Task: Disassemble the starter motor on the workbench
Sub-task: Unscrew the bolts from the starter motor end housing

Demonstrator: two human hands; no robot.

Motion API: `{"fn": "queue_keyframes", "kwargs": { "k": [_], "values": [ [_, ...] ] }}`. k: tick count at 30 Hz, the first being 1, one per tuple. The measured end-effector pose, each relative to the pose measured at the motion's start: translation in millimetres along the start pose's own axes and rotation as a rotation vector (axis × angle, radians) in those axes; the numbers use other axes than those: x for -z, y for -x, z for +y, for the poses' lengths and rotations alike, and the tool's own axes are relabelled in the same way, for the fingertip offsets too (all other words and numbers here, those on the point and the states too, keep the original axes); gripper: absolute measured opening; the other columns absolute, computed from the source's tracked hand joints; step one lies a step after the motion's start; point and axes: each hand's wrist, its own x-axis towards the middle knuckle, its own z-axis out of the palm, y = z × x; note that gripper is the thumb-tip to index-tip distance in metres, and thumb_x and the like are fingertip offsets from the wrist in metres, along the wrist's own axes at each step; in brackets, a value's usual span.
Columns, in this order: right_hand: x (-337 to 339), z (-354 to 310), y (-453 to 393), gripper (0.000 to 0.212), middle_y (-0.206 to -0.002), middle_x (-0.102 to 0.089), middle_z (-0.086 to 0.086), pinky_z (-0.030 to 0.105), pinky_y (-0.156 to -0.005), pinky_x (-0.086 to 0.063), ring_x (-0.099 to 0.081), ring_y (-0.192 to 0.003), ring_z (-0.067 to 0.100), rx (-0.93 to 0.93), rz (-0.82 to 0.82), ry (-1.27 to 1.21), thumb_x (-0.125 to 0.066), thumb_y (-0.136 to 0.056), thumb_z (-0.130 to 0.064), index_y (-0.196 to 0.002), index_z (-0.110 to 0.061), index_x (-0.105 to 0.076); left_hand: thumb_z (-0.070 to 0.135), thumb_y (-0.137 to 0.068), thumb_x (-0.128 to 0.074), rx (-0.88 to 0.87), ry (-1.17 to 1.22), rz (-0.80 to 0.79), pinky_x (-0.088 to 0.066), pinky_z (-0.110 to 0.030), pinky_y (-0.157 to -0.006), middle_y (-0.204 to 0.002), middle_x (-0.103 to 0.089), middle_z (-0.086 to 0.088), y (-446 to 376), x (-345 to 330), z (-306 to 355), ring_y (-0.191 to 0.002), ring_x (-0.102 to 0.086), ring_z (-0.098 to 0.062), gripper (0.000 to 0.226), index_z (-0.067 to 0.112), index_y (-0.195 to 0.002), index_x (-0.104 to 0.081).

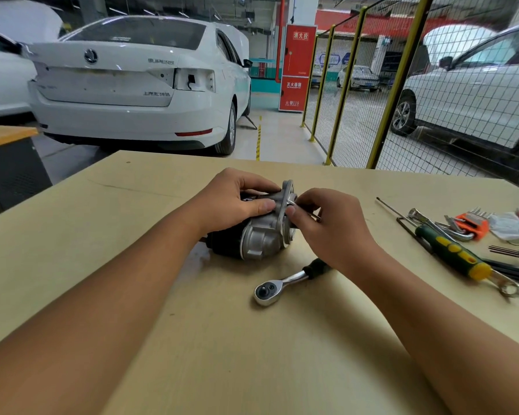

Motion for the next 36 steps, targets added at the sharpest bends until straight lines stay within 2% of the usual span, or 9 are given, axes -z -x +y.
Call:
{"fn": "queue_keyframes", "kwargs": {
  "k": [8, 11, 15, 19, 23, 27, 31, 33, 36],
  "values": [
    [-5, -7, 2, 0.011, -0.081, -0.069, -0.009, 0.036, -0.074, -0.052, -0.062, -0.080, 0.015, -0.110, 0.020, -0.013, -0.067, -0.089, -0.031, -0.085, -0.022, -0.072, 0.021, -0.094, -0.075, 0.013, 0.021, -0.001, -0.056, -0.035, -0.101, -0.107, -0.078, 0.013, -1, 2, -4, -0.106, -0.071, -0.005, 0.021, 0.028, -0.114, -0.078],
    [-4, -9, 2, 0.010, -0.082, -0.069, -0.009, 0.036, -0.074, -0.052, -0.061, -0.082, 0.016, -0.137, 0.000, -0.024, -0.066, -0.089, -0.032, -0.083, -0.025, -0.069, 0.017, -0.096, -0.073, 0.016, 0.023, -0.005, -0.055, -0.040, -0.102, -0.108, -0.077, 0.013, -1, 1, -4, -0.108, -0.071, -0.008, 0.022, 0.032, -0.112, -0.077],
    [0, -10, 3, 0.010, -0.079, -0.067, -0.009, 0.036, -0.071, -0.052, -0.061, -0.079, 0.014, -0.151, -0.008, -0.064, -0.067, -0.087, -0.032, -0.082, -0.023, -0.069, 0.014, -0.093, -0.075, -0.012, -0.012, 0.002, -0.054, -0.037, -0.103, -0.108, -0.076, 0.017, -2, -2, -3, -0.107, -0.070, -0.003, 0.030, 0.039, -0.109, -0.074],
    [2, -11, 3, 0.024, -0.075, -0.065, -0.008, 0.030, -0.062, -0.044, -0.058, -0.074, 0.011, -0.136, -0.036, 0.005, -0.061, -0.093, -0.043, -0.081, -0.023, -0.068, 0.013, -0.093, -0.075, -0.032, -0.021, -0.001, -0.054, -0.028, -0.098, -0.107, -0.076, 0.020, 1, -2, 0, -0.104, -0.070, 0.000, 0.035, 0.046, -0.105, -0.072],
    [0, -8, 2, 0.023, -0.081, -0.067, -0.004, 0.035, -0.068, -0.046, -0.058, -0.079, 0.018, -0.121, -0.072, 0.061, -0.061, -0.097, -0.040, -0.085, -0.021, -0.068, 0.013, -0.094, -0.075, -0.026, -0.053, 0.022, -0.055, -0.030, -0.099, -0.106, -0.076, 0.020, 1, -5, -1, -0.104, -0.070, 0.001, 0.033, 0.044, -0.105, -0.074],
    [0, -7, 2, 0.019, -0.079, -0.066, -0.005, 0.035, -0.068, -0.047, -0.057, -0.077, 0.017, -0.127, -0.056, 0.035, -0.066, -0.094, -0.037, -0.083, -0.021, -0.068, 0.022, -0.093, -0.074, -0.003, -0.073, 0.011, -0.055, -0.039, -0.102, -0.108, -0.077, 0.018, 1, -5, -4, -0.106, -0.070, 0.000, 0.025, 0.032, -0.116, -0.077],
    [2, -7, 0, 0.014, -0.077, -0.066, -0.008, 0.022, -0.062, -0.040, -0.056, -0.072, 0.009, -0.155, -0.054, -0.015, -0.071, -0.091, -0.032, -0.082, -0.022, -0.069, 0.043, -0.087, -0.066, -0.029, -0.168, 0.047, -0.053, -0.036, -0.104, -0.112, -0.070, 0.033, 3, -8, -3, -0.109, -0.065, 0.006, 0.029, 0.052, -0.115, -0.066],
    [3, -8, 0, 0.019, -0.073, -0.064, -0.010, 0.016, -0.057, -0.035, -0.055, -0.069, 0.004, -0.162, -0.064, -0.016, -0.068, -0.094, -0.035, -0.079, -0.024, -0.067, 0.044, -0.087, -0.064, -0.031, -0.173, 0.063, -0.052, -0.038, -0.104, -0.114, -0.071, 0.030, 3, -9, -3, -0.110, -0.066, 0.005, 0.030, 0.052, -0.117, -0.064],
    [1, -8, 1, 0.034, -0.065, -0.059, -0.007, 0.023, -0.054, -0.036, -0.052, -0.064, 0.008, -0.183, -0.041, 0.048, -0.058, -0.099, -0.041, -0.072, -0.020, -0.063, 0.044, -0.087, -0.065, -0.022, -0.160, 0.078, -0.053, -0.042, -0.102, -0.113, -0.074, 0.022, 3, -11, -3, -0.110, -0.067, 0.001, 0.032, 0.046, -0.119, -0.069]
  ]
}}
